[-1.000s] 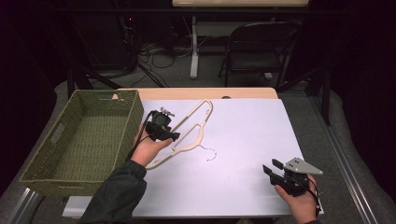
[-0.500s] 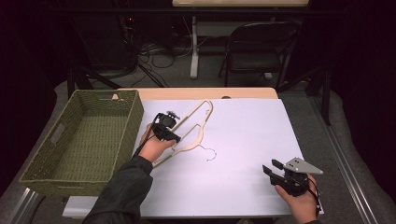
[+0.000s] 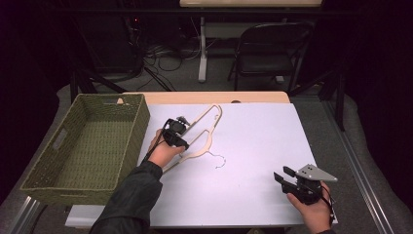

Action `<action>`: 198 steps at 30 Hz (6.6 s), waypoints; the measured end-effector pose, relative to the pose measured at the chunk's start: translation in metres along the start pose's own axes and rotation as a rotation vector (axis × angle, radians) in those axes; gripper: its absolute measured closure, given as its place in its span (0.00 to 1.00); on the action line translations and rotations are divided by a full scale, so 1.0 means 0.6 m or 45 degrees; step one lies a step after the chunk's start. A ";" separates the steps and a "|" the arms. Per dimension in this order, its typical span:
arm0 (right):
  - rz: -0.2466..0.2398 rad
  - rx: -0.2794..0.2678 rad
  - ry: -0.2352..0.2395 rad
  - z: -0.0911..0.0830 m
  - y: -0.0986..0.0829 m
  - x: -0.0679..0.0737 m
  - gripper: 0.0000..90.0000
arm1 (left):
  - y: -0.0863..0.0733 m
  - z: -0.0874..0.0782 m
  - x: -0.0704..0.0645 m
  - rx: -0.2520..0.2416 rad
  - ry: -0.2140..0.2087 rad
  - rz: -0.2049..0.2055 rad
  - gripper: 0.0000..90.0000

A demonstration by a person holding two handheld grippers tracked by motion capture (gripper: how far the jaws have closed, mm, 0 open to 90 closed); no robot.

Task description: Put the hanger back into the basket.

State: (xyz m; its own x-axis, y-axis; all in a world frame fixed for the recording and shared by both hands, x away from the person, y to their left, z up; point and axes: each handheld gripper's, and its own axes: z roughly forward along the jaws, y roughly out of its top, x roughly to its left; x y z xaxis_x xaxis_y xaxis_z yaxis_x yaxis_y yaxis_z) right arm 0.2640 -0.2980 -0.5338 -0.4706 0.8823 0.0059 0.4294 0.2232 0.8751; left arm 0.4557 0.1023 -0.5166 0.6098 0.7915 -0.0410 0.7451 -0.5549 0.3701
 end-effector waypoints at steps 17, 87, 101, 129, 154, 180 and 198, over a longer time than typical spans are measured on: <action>0.012 0.000 0.012 0.002 -0.001 -0.001 0.61 | 0.005 0.019 -0.006 0.083 -0.030 0.020 0.82; -0.345 -0.076 0.091 0.004 0.028 0.036 0.61 | -0.027 -0.094 -0.076 0.001 -0.283 0.215 0.95; -0.786 -0.052 0.108 0.033 0.056 0.093 0.60 | -0.037 -0.091 -0.141 0.104 -0.351 0.424 0.95; -1.115 0.006 0.174 0.048 0.042 0.136 0.55 | -0.038 -0.067 -0.192 0.170 -0.466 0.556 0.95; -1.164 0.111 0.321 0.070 0.032 0.156 0.71 | -0.051 -0.035 -0.194 0.191 -0.534 0.536 0.94; -1.121 0.092 0.352 0.074 0.032 0.155 0.71 | -0.134 -0.094 -0.187 -0.134 -0.393 0.584 0.48; -1.112 0.123 0.346 0.070 0.037 0.153 0.71 | -0.164 -0.047 -0.230 -0.127 -0.268 0.677 0.42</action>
State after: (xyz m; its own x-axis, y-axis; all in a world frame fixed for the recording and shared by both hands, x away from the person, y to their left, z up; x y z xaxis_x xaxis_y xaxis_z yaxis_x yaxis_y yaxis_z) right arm 0.2628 -0.1948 -0.5344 -0.8178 0.2592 -0.5138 -0.1071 0.8087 0.5784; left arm 0.2906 0.0551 -0.5212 0.9414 0.3371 -0.0055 0.2990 -0.8272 0.4757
